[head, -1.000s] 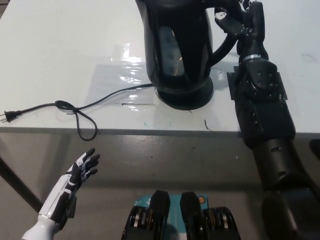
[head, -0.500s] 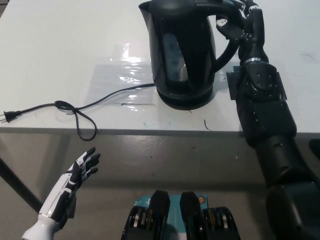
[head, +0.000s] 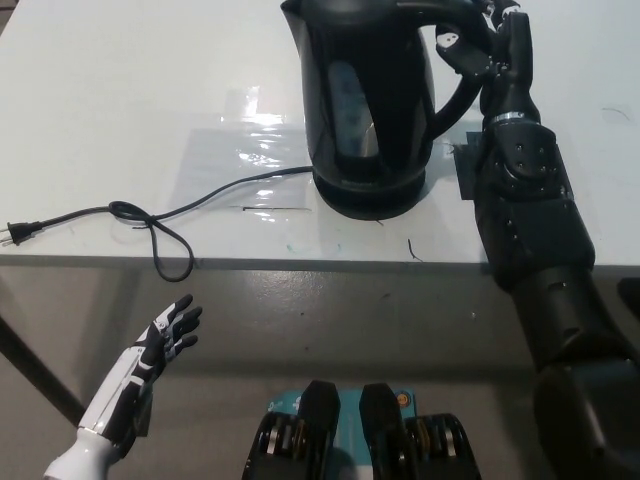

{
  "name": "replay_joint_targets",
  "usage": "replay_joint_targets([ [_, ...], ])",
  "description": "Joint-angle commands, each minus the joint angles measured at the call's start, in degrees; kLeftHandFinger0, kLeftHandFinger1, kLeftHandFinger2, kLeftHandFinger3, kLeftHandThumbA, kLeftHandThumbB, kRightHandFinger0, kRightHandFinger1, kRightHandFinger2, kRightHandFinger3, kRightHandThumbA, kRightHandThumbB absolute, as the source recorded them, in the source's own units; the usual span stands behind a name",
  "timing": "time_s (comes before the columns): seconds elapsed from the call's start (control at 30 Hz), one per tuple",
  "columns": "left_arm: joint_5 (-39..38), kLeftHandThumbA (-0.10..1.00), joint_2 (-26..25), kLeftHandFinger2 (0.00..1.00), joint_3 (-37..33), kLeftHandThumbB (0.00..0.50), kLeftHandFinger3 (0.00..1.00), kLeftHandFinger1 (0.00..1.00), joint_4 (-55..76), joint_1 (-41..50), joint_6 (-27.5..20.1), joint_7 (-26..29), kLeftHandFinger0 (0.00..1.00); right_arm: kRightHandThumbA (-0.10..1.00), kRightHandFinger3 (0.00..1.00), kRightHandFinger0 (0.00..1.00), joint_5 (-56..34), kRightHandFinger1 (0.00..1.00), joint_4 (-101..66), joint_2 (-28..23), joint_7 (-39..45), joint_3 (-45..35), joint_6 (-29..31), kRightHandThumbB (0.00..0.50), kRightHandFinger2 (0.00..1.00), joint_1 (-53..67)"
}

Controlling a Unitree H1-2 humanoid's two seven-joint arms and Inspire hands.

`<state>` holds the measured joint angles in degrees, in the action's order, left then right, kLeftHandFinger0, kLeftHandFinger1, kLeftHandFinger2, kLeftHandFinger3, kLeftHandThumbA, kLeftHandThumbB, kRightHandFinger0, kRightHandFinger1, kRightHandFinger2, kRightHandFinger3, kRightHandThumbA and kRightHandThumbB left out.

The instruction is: A kettle and its base are kept separately on the desk infront of the robot and the robot uses its right hand to lift the kettle by its handle and places it on its base to align it correctly.

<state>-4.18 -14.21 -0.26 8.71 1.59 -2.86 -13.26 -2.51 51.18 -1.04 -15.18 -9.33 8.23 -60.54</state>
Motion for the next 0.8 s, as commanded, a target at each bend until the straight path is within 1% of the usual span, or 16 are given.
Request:
replay_joint_targets([
  [0.0, -0.6, 1.00, -1.2, 1.00, 0.2, 0.099, 1.00, 1.00, 1.3, -0.7, -0.6, -0.8, 1.00, -0.10, 0.62, 0.00, -0.4, 0.26, -0.5, -0.7, -0.5, -0.1, 6.9, 0.126, 0.64, -6.1],
  [0.03, -0.7, 1.00, -1.2, 1.00, 0.2, 0.099, 1.00, 1.00, 1.2, -0.7, -0.6, -0.8, 1.00, -0.10, 0.63, 0.00, -0.4, 0.26, -0.4, -0.7, -0.5, -0.1, 7.0, 0.124, 0.64, -6.0],
  [0.07, -0.6, 1.00, -1.3, 1.00, 0.2, 0.099, 1.00, 1.00, 1.2, -0.8, -0.6, -0.9, 1.00, -0.10, 0.61, 0.00, -0.4, 0.25, -0.5, -0.6, -0.5, -0.1, 6.9, 0.130, 0.64, -5.9],
  [0.1, -0.6, 1.00, -1.2, 1.00, 0.2, 0.098, 1.00, 1.00, 1.2, -0.8, -0.5, -0.8, 1.00, -0.10, 0.60, 0.00, -0.4, 0.24, -0.4, -0.6, -0.5, -0.1, 7.0, 0.125, 0.64, -5.8],
  [0.17, -0.5, 1.00, -1.3, 1.00, 0.2, 0.096, 1.00, 1.00, 1.3, -0.9, -0.3, -0.8, 1.00, -0.10, 0.59, 0.00, -0.4, 0.24, -0.2, -0.6, -0.5, -0.2, 7.1, 0.125, 0.64, -5.9],
  [0.27, -0.4, 1.00, -1.1, 1.00, 0.3, 0.093, 1.00, 1.00, 1.6, -0.8, 0.1, -0.6, 1.00, -0.10, 0.62, 0.00, -0.8, 0.27, 0.1, -0.6, -0.5, -0.4, 6.6, 0.123, 0.67, -5.8],
  [0.4, -0.3, 1.00, -1.2, 1.00, 0.3, 0.090, 1.00, 1.00, 1.3, -1.0, -0.7, -0.7, 1.00, -0.10, 0.62, 0.00, -0.6, 0.27, 0.6, -0.8, -0.6, -0.3, 6.8, 0.119, 0.67, -5.7],
  [0.47, -0.3, 1.00, -1.2, 1.00, 0.3, 0.095, 1.00, 1.00, 1.5, -1.0, -0.2, -0.7, 1.00, -0.10, 0.64, 0.00, -0.5, 0.28, 1.0, -0.8, -0.6, -0.3, 6.9, 0.118, 0.68, -5.8],
  [0.57, -0.3, 1.00, -1.1, 1.00, 0.3, 0.098, 1.00, 1.00, 1.4, -1.1, -0.2, -0.7, 1.00, -0.10, 0.64, 0.00, -0.6, 0.30, 1.2, -0.9, -0.6, -0.4, 6.8, 0.127, 0.68, -5.7],
  [0.67, -0.2, 1.00, -1.2, 1.00, 0.3, 0.095, 1.00, 1.00, 1.6, -0.9, -0.1, -0.6, 1.00, -0.10, 0.59, 0.00, -0.2, 0.31, 1.7, -1.1, -1.0, -0.2, 7.4, 0.122, 0.68, -5.3],
  [0.77, 0.0, 1.00, -1.3, 1.00, 0.3, 0.100, 1.00, 1.00, 1.8, -0.7, -0.1, -0.6, 1.00, -0.10, 0.58, 0.00, -0.7, 0.30, 2.5, -1.1, -0.6, -0.4, 7.9, 0.115, 0.66, -5.2],
])
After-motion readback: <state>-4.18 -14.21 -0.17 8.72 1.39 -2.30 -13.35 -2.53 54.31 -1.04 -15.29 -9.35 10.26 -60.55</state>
